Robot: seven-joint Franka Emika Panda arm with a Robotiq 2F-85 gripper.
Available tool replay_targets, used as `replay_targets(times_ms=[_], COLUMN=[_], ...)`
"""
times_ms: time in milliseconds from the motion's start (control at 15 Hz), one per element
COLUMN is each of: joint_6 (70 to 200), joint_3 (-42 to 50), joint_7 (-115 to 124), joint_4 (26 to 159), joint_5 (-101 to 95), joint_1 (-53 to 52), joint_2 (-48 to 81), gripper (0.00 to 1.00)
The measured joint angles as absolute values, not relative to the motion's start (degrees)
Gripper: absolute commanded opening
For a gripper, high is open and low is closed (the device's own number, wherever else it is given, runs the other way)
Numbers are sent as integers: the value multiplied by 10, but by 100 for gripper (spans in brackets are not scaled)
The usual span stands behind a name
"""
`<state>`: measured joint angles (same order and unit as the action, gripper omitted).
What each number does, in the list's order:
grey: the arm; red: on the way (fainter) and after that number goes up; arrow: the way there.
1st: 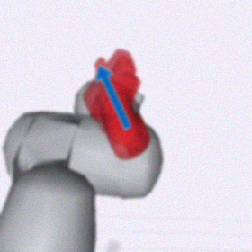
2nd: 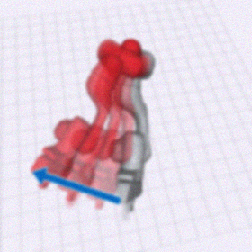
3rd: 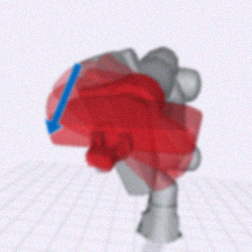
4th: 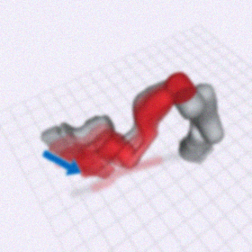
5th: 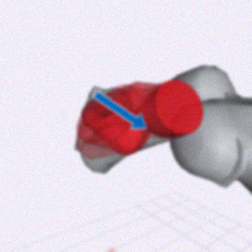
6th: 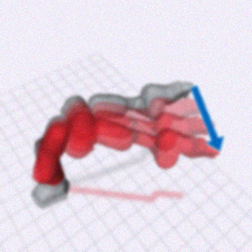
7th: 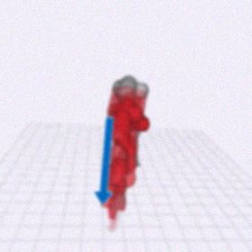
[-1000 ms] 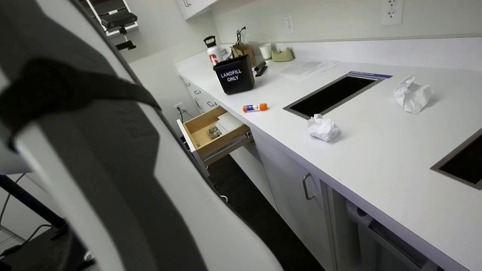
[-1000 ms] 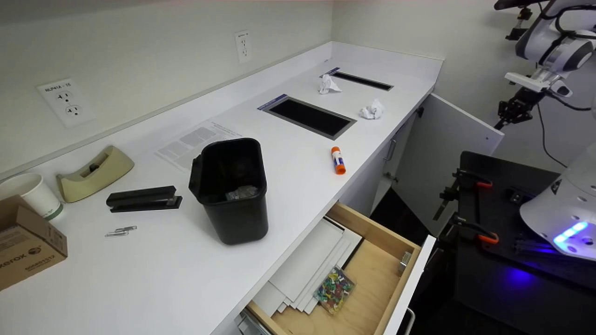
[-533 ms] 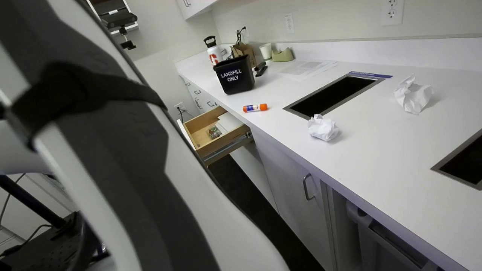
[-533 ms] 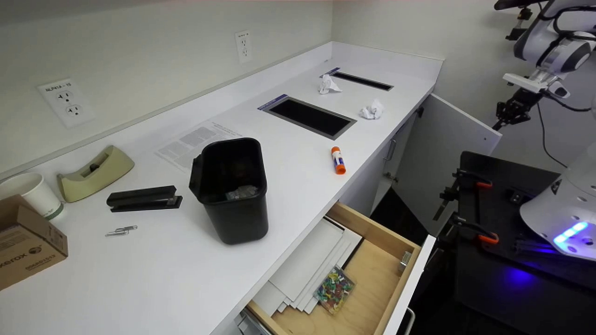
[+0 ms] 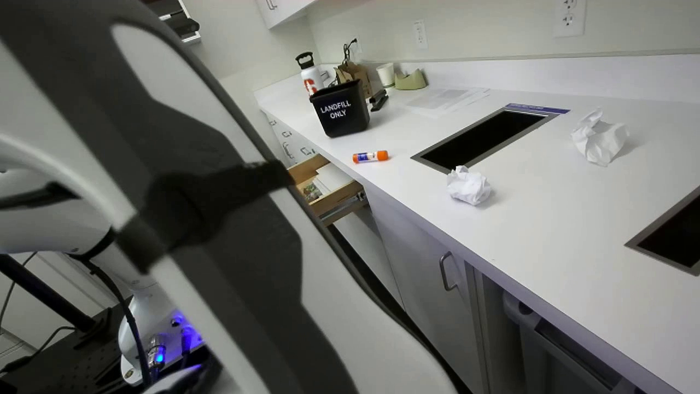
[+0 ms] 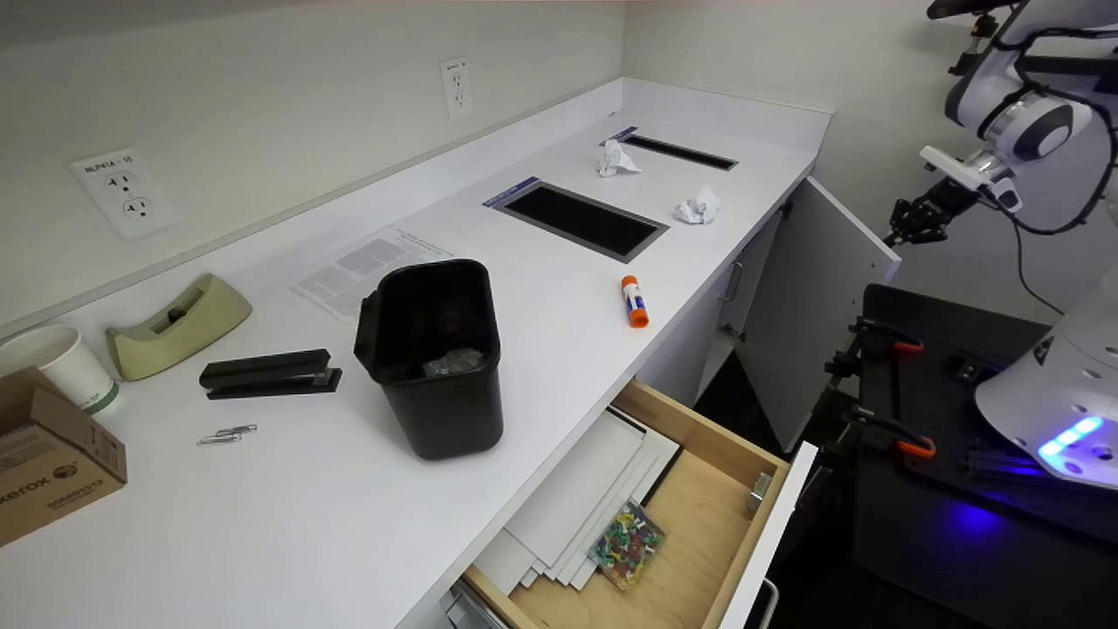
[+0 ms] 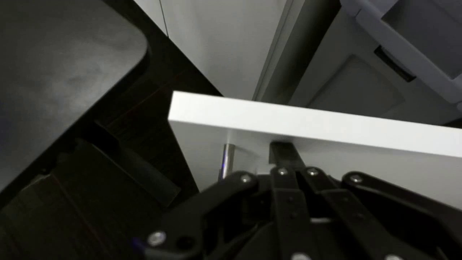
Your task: Close the right door of the cabinet
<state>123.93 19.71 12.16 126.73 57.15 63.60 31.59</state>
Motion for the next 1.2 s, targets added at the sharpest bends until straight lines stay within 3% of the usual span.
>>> replay_targets(times_ms=[600,1200], joint_6=[1114,1102], joint_3=[142,148], joint_7=[-24,-77], joint_4=[1265,1256], joint_5=[744,811], joint_1=[623,553], joint_2=[353,354], gripper=[0,0])
